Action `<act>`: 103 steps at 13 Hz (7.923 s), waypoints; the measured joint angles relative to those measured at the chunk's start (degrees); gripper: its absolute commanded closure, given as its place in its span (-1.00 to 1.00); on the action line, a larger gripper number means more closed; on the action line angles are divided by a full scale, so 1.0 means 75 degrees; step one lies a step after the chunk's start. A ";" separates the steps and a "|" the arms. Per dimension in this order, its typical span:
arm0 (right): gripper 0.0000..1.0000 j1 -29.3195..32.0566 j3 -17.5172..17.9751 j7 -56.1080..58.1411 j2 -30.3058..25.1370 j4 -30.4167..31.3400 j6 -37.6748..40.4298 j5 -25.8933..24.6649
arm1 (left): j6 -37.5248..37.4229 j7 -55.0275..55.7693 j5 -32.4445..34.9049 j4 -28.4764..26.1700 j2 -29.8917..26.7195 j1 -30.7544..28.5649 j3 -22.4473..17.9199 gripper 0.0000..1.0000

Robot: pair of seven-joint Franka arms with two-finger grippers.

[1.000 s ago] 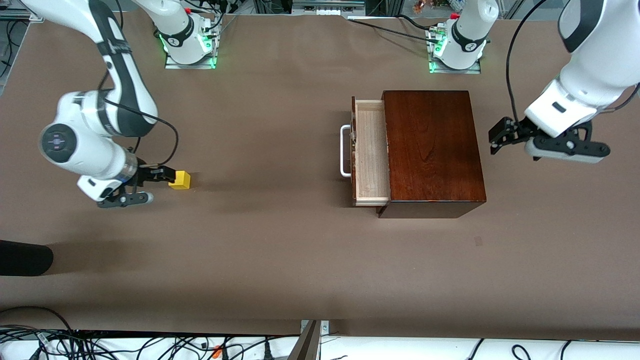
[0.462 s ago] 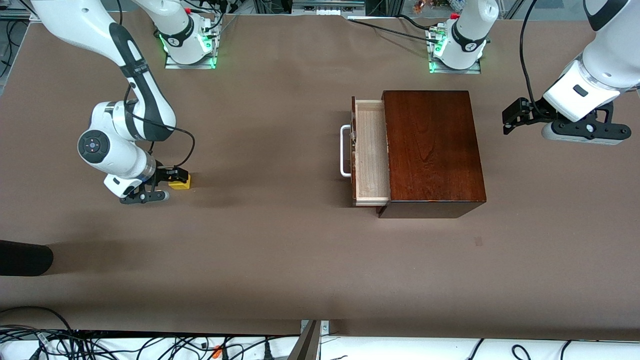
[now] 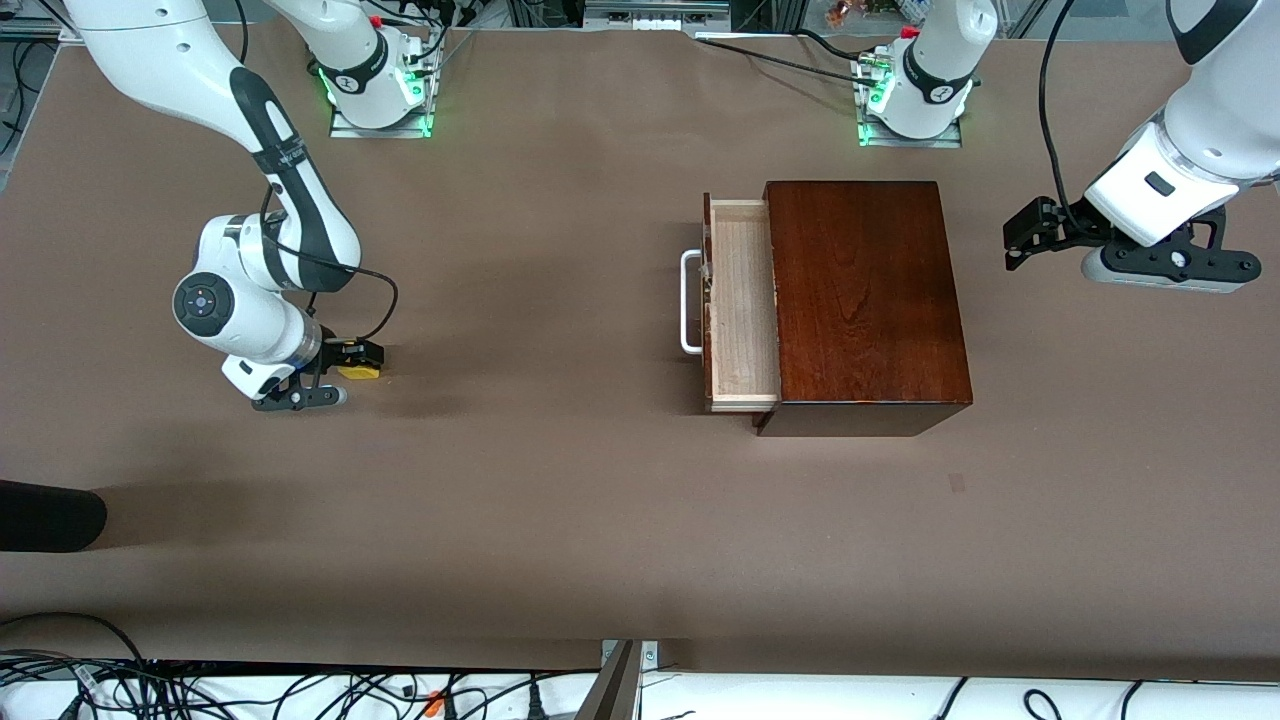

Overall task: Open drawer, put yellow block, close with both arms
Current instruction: 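Lower the right gripper and grasp the yellow cube, then carry the yellow cube with the right gripper over the open drawer, then lower the cube into the drawer and open the right gripper, then raise the right gripper away while the left gripper reaches the drawer, then lower the left gripper against the drawer front beside the handle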

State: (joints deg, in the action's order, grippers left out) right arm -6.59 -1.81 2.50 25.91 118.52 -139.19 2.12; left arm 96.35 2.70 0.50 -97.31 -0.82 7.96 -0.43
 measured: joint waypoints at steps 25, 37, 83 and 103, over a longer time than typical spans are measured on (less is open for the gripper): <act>0.41 -0.4436 0.2281 0.0629 0.1191 -0.6732 0.4179 -0.1750 | 0.0000 -0.0097 0.0000 0.0024 0.0023 -0.0014 0.0006 -1.00; 0.41 -0.5910 0.2182 0.0693 0.2226 -0.7736 0.4250 -0.2403 | 0.0000 -0.0100 0.0000 0.0027 0.0033 -0.0014 0.0026 -1.00; -1.00 -0.1877 0.1499 0.1946 0.0387 -0.8828 0.7056 -0.0602 | -0.0038 -0.0151 -0.0007 0.0047 0.0237 0.0135 0.0303 -1.00; -1.00 -0.0650 -0.0798 -0.0072 -0.3070 -0.3590 0.6274 0.0443 | 0.2415 -0.6095 0.0337 0.2735 0.5091 0.4184 0.1248 1.00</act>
State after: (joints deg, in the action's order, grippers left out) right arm -11.46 -7.80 1.96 2.89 91.60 -92.14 5.44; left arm 114.47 -43.02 3.02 -76.80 37.36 39.34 8.93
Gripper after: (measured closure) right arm 0.000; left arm 0.454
